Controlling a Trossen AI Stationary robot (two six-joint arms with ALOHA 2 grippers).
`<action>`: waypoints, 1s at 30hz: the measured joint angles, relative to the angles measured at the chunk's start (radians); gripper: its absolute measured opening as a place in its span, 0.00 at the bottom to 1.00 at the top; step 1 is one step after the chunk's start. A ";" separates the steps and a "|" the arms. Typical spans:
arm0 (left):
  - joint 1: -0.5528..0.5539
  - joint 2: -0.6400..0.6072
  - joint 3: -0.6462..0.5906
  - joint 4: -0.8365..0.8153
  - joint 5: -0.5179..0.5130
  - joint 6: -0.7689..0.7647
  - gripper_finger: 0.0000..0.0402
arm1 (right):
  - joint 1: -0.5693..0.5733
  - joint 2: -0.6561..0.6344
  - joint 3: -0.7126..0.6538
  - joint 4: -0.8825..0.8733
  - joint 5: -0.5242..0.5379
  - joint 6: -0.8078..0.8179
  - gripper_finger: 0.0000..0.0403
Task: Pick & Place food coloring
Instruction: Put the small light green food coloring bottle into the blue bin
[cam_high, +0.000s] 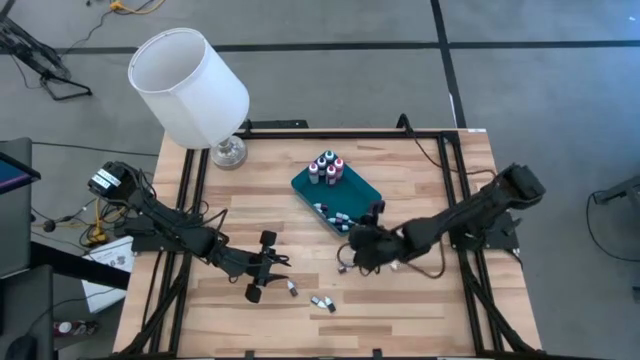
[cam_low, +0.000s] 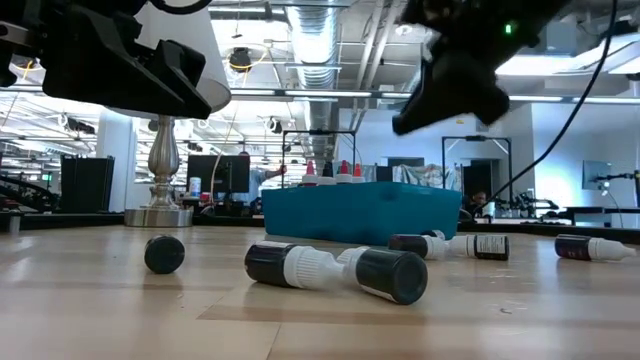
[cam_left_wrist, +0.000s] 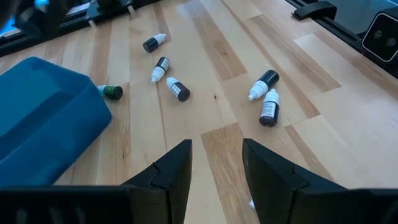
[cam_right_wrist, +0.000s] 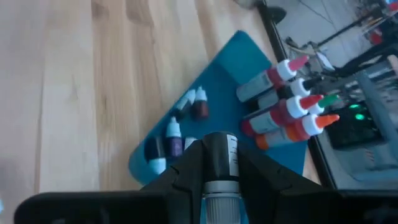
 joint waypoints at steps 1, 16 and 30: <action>0.000 0.000 0.000 -0.001 0.000 -0.002 0.34 | -0.011 -0.024 -0.008 -0.002 -0.012 -0.003 0.19; 0.004 0.000 0.000 0.001 -0.009 0.006 0.34 | -0.223 -0.212 -0.319 0.365 -0.234 -0.083 0.19; 0.004 0.003 0.000 -0.003 -0.009 -0.094 0.34 | -0.411 -0.196 -0.378 0.524 -0.484 -0.143 0.19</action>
